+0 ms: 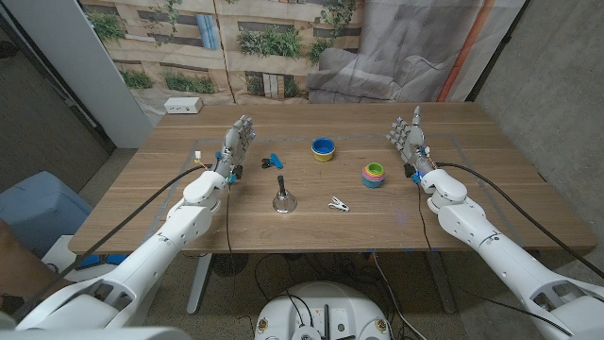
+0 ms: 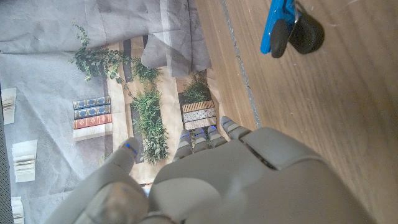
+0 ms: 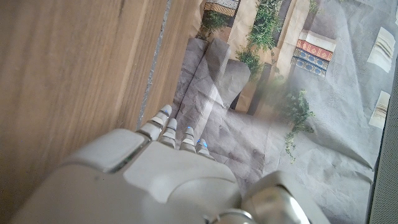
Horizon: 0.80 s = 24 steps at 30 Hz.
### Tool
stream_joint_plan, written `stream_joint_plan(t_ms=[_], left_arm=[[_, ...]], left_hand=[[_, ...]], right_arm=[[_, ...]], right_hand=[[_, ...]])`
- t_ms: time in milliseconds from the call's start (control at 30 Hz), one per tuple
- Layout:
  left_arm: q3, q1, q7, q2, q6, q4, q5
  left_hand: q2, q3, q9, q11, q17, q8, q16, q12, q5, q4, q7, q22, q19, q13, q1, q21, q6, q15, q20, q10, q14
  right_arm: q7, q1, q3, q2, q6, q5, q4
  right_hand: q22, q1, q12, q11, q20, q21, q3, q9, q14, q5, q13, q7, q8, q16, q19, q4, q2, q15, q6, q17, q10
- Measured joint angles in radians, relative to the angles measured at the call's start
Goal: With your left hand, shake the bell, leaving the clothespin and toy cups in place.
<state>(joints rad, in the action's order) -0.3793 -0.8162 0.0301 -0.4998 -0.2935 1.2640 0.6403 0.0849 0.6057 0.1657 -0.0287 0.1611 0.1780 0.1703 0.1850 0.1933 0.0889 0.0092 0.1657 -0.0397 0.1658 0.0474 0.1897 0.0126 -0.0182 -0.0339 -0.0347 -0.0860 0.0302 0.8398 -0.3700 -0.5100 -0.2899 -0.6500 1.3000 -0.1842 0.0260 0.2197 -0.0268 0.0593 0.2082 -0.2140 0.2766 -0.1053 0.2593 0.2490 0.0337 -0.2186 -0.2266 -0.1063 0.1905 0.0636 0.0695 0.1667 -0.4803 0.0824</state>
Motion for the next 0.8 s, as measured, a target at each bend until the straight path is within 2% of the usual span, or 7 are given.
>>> stream_joint_plan(t_ms=[267,367,567,733,800], left_arm=[[-0.010,0.020,0.004,0.004,-0.008,-0.027,-0.023],[-0.012,0.024,0.004,0.003,-0.008,-0.029,-0.029],[-0.015,0.022,0.004,-0.011,-0.007,-0.010,-0.036],[-0.013,0.000,0.004,-0.033,-0.007,0.034,-0.043],[-0.011,-0.011,-0.007,-0.044,0.014,0.056,-0.043]], left_hand=[[0.004,0.010,0.000,0.000,0.000,0.000,0.000,0.000,0.000,-0.014,0.000,0.000,0.004,0.000,0.012,0.000,0.000,0.000,0.004,0.000,0.000],[0.011,0.016,0.000,0.000,0.000,0.000,0.000,0.000,0.000,-0.027,0.000,0.000,0.007,0.000,0.020,0.000,0.000,-0.004,0.000,0.000,0.004],[0.022,0.024,0.000,-0.012,0.000,0.000,0.004,0.004,-0.005,-0.072,-0.011,-0.002,0.019,0.004,0.046,0.000,0.011,-0.015,0.000,0.012,0.016],[0.029,0.033,0.005,-0.023,0.000,0.008,0.004,0.004,-0.009,-0.111,-0.022,-0.003,0.031,0.005,0.063,0.000,0.022,-0.018,-0.002,0.024,0.025],[0.032,0.036,0.005,-0.023,0.000,0.008,0.004,0.004,-0.012,-0.126,-0.018,-0.003,0.036,0.005,0.074,0.000,0.026,-0.018,0.001,0.024,0.025]], right_arm=[[0.000,-0.001,0.000,0.000,0.000,0.000,0.000],[0.000,-0.001,0.000,0.000,0.000,0.000,0.000],[0.000,-0.001,0.000,0.000,0.000,0.000,0.000],[0.000,-0.001,0.000,0.000,0.000,0.000,0.000],[0.000,-0.001,0.000,0.000,0.000,0.000,0.000]], right_hand=[[0.000,0.000,0.000,0.000,0.000,0.000,0.000,0.000,0.000,0.000,0.000,0.000,0.000,0.000,0.000,0.000,0.000,0.000,0.000,0.000,0.000],[0.000,0.000,0.000,0.000,0.000,0.000,0.000,0.000,0.000,0.000,0.000,0.000,0.000,0.000,0.000,0.000,0.000,0.000,0.000,0.000,0.000],[0.000,0.000,0.000,0.000,0.000,0.000,0.000,0.000,0.000,0.000,0.000,0.000,0.000,0.000,0.000,0.000,0.000,0.000,0.000,0.000,0.000],[0.000,0.000,0.000,0.000,0.000,0.000,0.000,0.000,0.000,0.000,0.000,0.000,0.000,0.000,0.000,0.000,0.000,0.000,0.000,0.000,0.000],[0.000,0.000,0.000,0.000,0.000,0.000,0.000,0.000,0.000,0.000,0.000,0.000,0.000,0.000,0.000,0.000,0.000,0.000,0.000,0.000,0.000]])
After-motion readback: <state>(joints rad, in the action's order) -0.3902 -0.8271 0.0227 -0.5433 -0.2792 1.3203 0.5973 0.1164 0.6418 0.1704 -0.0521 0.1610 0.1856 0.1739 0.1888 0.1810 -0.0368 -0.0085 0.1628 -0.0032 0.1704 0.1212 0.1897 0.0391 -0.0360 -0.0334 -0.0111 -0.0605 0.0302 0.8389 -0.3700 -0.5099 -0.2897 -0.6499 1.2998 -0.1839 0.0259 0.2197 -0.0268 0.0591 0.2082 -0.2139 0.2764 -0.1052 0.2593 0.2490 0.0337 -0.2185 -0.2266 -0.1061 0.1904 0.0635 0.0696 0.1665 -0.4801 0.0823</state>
